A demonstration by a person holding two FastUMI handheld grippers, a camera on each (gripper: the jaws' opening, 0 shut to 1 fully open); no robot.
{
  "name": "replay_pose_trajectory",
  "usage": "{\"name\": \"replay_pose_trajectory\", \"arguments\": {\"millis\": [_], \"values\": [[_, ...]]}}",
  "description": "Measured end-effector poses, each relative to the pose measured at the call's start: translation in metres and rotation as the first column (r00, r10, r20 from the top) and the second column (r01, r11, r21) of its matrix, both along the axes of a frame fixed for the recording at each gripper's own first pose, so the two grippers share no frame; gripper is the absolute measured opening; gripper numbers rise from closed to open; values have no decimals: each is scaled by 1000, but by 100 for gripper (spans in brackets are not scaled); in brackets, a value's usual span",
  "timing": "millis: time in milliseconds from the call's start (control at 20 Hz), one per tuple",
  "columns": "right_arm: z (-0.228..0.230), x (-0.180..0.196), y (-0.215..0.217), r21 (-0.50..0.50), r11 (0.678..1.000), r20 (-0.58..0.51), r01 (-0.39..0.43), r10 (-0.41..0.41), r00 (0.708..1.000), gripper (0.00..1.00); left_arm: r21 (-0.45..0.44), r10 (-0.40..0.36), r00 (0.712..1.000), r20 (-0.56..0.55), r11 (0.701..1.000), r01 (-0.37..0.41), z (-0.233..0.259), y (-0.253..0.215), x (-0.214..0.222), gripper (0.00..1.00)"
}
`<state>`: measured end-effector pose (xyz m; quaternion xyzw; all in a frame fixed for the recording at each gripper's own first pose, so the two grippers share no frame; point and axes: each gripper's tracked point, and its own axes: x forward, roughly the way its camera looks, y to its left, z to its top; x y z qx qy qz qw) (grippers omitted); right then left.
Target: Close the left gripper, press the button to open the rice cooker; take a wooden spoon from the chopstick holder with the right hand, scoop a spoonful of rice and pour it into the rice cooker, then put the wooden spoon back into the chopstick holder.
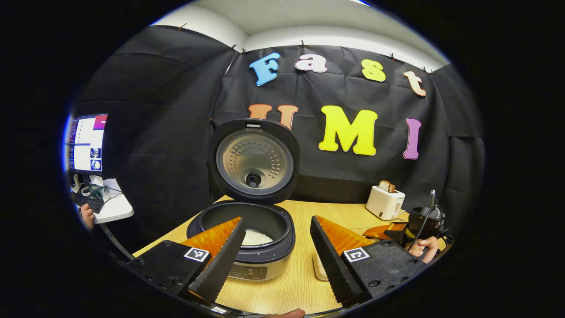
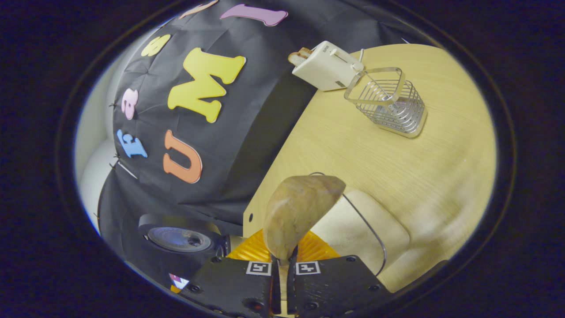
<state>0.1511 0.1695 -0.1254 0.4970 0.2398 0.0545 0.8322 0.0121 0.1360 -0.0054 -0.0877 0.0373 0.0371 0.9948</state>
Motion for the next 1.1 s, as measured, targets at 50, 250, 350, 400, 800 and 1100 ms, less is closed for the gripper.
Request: {"name": "replay_pose_trajectory", "arguments": {"millis": [50,250,350,400,800,1100], "values": [[3,0,-2,27,1000,5,1,-1,1000,6,0,1,1000,-2,1000,-1,-1,0,0,95],[13,-1,-14,123,992,32,22,-26,999,5,3,-4,1000,3,1000,4,1,-3,0,95],[19,-4,-15,207,978,37,4,-12,999,5,5,-8,1000,4,1000,8,2,-5,0,95],[20,-5,-17,252,968,32,-9,1,999,5,7,-9,1000,3,1000,9,1,-5,0,94],[62,-29,-16,430,901,58,-67,46,997,5,1,14,1000,-10,1000,-14,-3,6,1,95],[103,-46,-4,417,906,112,-69,24,993,6,-31,22,1000,14,999,-22,3,17,-5,95]]}}
